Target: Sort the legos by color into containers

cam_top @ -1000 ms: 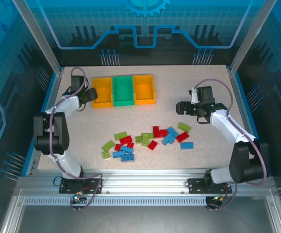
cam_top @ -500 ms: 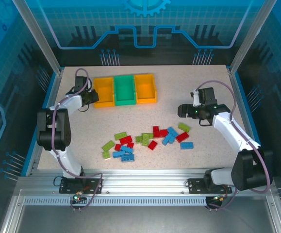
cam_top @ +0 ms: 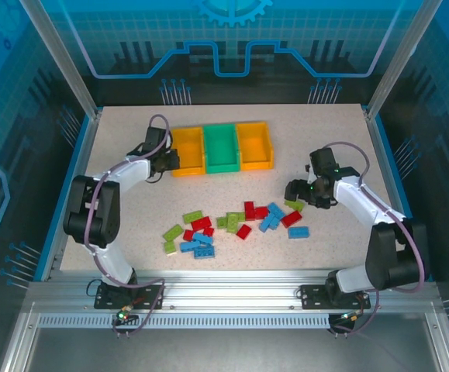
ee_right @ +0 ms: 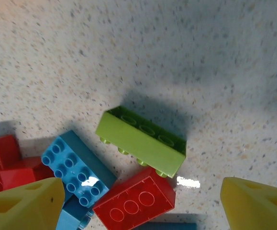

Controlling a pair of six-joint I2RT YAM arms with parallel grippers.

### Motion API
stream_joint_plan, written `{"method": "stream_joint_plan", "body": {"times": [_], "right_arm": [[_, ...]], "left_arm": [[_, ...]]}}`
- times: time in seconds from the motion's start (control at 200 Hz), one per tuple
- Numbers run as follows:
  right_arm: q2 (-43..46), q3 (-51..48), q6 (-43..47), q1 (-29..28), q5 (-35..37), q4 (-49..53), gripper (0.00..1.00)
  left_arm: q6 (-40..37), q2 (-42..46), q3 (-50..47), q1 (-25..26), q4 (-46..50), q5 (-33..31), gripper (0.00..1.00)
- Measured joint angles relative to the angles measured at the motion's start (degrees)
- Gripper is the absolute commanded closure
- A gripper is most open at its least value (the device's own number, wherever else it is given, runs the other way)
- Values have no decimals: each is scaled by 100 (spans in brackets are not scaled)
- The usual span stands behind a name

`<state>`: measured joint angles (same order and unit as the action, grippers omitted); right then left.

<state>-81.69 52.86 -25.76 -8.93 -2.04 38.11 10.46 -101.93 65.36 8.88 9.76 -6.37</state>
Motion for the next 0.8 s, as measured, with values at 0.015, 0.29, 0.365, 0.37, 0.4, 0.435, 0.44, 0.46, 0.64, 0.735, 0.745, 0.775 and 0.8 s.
{"method": "stream_joint_plan", "body": {"times": [0.015,0.29,0.365,0.37,0.4,0.435,0.44,0.46,0.64,0.735,0.745,0.775,0.8], "right_arm": [[-13,-15,-24,-9,-4,0,14],[-289,-118,-472,-160,-24,-42,13],[-398,-118,-590,-160,-24,-107,11],[-404,-118,-597,-160,-24,-109,11],[-457,-118,-634,-164,-28,-136,11],[-520,-118,-673,-166,-42,-170,11],[-535,-118,-688,-168,-44,-173,11],[-570,-118,-699,-170,-46,-195,11],[-728,-116,-896,-240,-52,-339,11],[-831,-111,-938,-240,-28,-372,11],[-839,-111,-942,-240,-26,-372,12],[-876,-111,-942,-240,-9,-376,12],[-911,-111,-944,-240,2,-382,13]], "left_arm": [[2,4,-7,24,4,0,85],[184,273,-326,407,-28,-81,84],[286,345,-415,463,-37,-105,83],[306,354,-426,468,-44,-109,83],[328,385,-470,483,-61,-118,83],[374,426,-527,501,-85,-131,83],[380,431,-533,503,-90,-131,82],[424,459,-575,511,-105,-138,82],[573,688,-844,590,-151,-179,78],[603,826,-984,621,-149,-179,69],[621,848,-1005,625,-155,-179,68],[608,909,-1051,632,-155,-186,64],[608,981,-1099,638,-166,-192,61]]}}
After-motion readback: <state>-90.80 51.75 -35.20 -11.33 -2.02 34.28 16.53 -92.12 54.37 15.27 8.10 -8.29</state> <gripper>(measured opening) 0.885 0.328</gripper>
